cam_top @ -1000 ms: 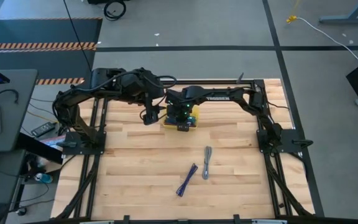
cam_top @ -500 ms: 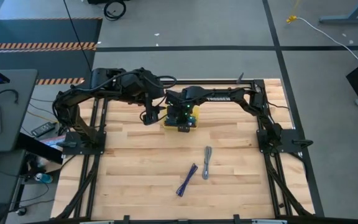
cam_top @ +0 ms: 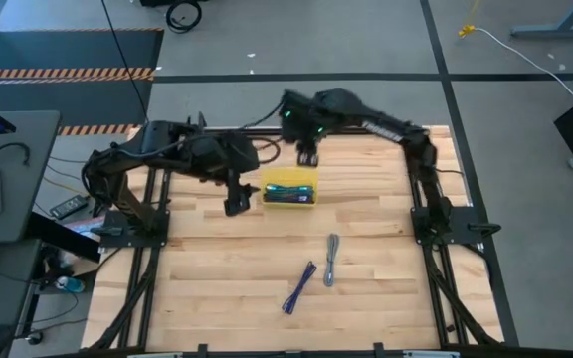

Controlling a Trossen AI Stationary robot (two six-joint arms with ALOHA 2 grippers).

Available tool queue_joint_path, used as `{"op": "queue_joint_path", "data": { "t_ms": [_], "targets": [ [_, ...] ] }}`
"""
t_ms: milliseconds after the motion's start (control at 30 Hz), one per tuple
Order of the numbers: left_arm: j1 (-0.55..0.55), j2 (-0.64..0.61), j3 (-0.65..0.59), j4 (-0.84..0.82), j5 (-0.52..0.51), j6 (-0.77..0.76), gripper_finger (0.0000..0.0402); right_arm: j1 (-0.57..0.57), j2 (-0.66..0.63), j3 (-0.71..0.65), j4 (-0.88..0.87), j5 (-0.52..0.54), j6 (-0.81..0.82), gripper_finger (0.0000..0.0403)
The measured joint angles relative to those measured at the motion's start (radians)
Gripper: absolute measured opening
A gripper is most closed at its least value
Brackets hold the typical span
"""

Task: Pick and place USB-C Cables
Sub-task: Put the violet charger cable into the bin

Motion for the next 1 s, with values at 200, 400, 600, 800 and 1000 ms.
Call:
{"op": "queue_joint_path", "data": {
  "t_ms": [200, 400, 600, 800, 1000],
  "targets": [
    [-0.092, 0.003, 0.0, 0.005, -0.028, -0.184, 0.0276, -0.144, -0.146, -0.041, -0.01, 0.084, 0.021, 0.0164],
    [-0.183, 0.048, -0.066, -0.019, -0.166, -0.417, 0.0276, -0.275, -0.274, -0.042, -0.002, 0.052, 0.043, 0.0163],
    [-0.23, 0.076, -0.3, 0.126, -0.186, -0.587, 0.0276, -0.346, -0.382, -0.042, 0.025, -0.009, 0.033, 0.0163],
    [-0.23, 0.076, -0.565, 0.436, -0.114, -0.7, 0.0276, -0.374, -0.459, -0.042, 0.039, -0.02, 0.018, 0.0163],
    [-0.223, 0.075, -0.804, 0.8, 0.077, -0.815, 0.0276, -0.385, -0.5, -0.042, 0.039, -0.021, 0.001, 0.0163]
  ]
}}
